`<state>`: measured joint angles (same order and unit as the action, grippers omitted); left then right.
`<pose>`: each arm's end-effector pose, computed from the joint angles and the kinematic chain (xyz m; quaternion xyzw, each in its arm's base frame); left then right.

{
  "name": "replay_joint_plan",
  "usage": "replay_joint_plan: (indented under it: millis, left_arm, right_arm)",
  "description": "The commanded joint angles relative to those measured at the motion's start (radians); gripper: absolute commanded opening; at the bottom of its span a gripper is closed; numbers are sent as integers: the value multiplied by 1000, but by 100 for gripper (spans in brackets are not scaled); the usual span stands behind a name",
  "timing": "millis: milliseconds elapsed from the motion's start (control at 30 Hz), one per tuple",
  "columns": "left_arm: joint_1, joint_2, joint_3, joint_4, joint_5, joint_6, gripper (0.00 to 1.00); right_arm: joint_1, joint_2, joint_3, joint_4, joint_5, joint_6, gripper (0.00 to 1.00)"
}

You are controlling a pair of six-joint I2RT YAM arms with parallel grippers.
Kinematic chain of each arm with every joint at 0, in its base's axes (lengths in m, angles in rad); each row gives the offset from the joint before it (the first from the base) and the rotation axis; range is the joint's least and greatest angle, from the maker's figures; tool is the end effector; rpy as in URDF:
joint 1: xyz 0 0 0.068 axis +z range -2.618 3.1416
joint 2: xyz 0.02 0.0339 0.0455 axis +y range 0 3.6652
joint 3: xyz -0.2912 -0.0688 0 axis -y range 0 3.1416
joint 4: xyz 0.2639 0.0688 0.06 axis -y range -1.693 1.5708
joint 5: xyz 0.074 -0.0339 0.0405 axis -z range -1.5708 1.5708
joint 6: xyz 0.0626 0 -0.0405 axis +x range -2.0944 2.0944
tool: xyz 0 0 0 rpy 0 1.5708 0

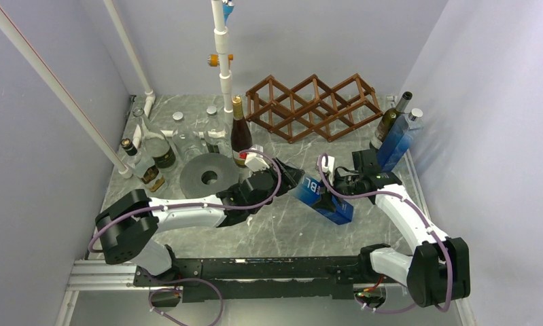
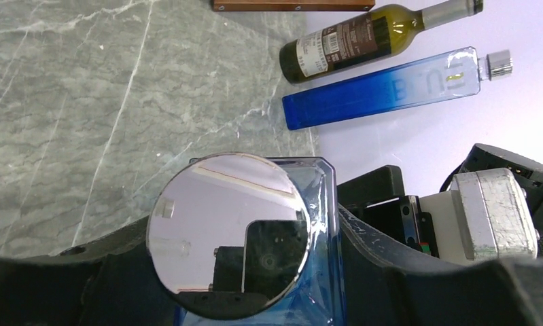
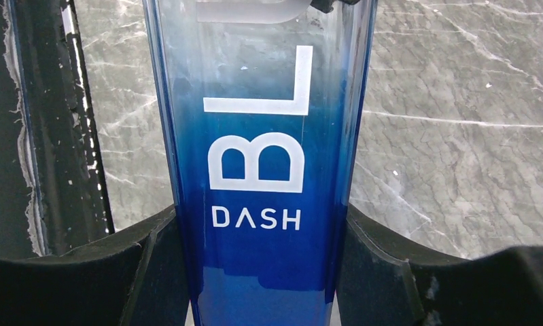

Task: Take the wine bottle off the wine rack
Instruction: Place the wine bottle at the center of the board.

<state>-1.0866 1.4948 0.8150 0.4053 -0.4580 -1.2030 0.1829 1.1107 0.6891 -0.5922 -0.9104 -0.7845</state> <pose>0.1949 -0.3111 0.2493 -0.1820 0.7671 -0.4606 0.4078 0.2029 0.0878 0.2258 -0.5086 0.7083 0.3306 0.3611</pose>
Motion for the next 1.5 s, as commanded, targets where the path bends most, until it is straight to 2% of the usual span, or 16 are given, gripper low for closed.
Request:
replay_joint_plan:
  millis: [0,200,367,400,733,900,1100,1467]
  left_arm:
    - [-7,3,-43,231,54,101,0]
    - [-7,-6,-50,305,81,218,0]
    - [-7,-29,-59,326,84,311,0]
    - [-7,-39,-62,326,80,327,0]
    - [-7,-171,-98,266,53,499,0]
    - [-6,-254,-99,153,11,587,0]
    - [7,-342,-82,36,-27,719,0]
    - [79,-396,2,-127,72,894,0]
  right_arm:
    - [-3,-27,55,86,-117,25,15]
    - [-2,-24,49,66,-129,9,60]
    - [-2,-29,62,24,-151,-16,88]
    - [-3,-28,70,5,-164,-29,98]
    - [-80,-62,142,-205,-297,-189,100]
    - [-158,-109,134,-250,-341,-245,100]
    - [-178,-114,135,-263,-337,-264,100]
    - [-178,-114,123,-241,-311,-254,100]
